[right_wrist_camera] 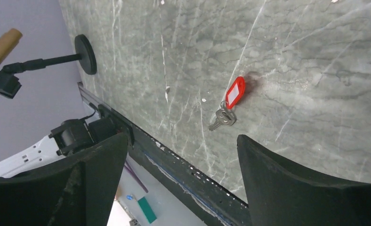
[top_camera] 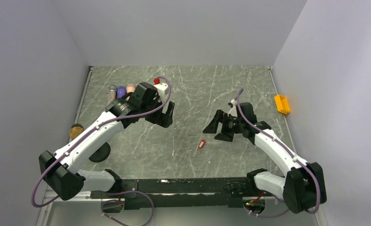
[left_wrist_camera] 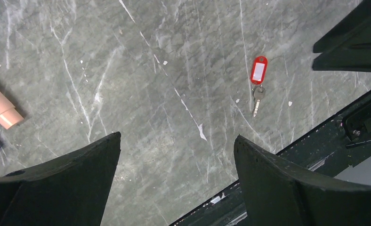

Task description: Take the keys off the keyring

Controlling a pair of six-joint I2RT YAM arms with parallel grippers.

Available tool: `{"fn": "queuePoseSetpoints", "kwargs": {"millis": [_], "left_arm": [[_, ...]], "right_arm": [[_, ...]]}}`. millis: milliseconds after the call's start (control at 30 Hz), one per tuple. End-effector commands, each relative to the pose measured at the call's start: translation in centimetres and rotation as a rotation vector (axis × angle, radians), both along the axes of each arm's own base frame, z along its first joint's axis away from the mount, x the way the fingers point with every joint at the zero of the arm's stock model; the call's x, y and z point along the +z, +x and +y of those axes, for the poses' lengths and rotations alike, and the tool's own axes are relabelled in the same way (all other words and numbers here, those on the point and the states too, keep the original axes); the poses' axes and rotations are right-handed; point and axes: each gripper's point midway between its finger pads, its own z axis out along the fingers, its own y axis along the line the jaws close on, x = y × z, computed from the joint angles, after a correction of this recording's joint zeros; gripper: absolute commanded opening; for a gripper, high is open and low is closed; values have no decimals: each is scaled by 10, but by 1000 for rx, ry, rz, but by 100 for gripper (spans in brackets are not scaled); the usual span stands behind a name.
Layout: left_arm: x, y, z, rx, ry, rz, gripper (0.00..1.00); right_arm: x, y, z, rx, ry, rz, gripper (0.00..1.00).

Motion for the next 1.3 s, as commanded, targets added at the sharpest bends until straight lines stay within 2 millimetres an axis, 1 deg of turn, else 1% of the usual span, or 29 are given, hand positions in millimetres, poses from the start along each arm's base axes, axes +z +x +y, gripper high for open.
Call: {"fn": "queuePoseSetpoints", "kwargs": {"millis": [0, 200, 333, 500, 633, 833, 933, 1067, 1133, 1267], "left_arm": [[1, -6, -3, -29, -9, -6, 94], [-1, -13, -3, -53, -11, 12, 92], [-5, -14, -4, -60, -4, 27, 90], [-3, -12, -5, -64, -1, 25, 88], [-4, -12, -2, -68, 14, 17, 88], [-3, -12, 0, -69, 28, 10, 87], [0, -12, 1, -66, 27, 2, 88], [-1, -13, 3, -64, 29, 1, 87], [-1, -13, 4, -64, 33, 1, 87], [0, -13, 5, -61, 34, -3, 86]], "right_arm": [[-7, 9, 18, 31, 53, -25, 88], [-32, 7, 31, 48, 71, 36, 81], [-47, 5, 36, 72, 47, 77, 76], [-63, 4, 40, 87, 33, 116, 69], [-75, 1, 37, 89, -9, 141, 68], [-85, -2, 41, 109, -4, 162, 65], [-88, 0, 45, 117, 0, 167, 61], [-93, 2, 46, 112, -2, 175, 60], [-95, 1, 46, 106, -1, 182, 57], [-97, -2, 46, 107, -6, 189, 46]]}}
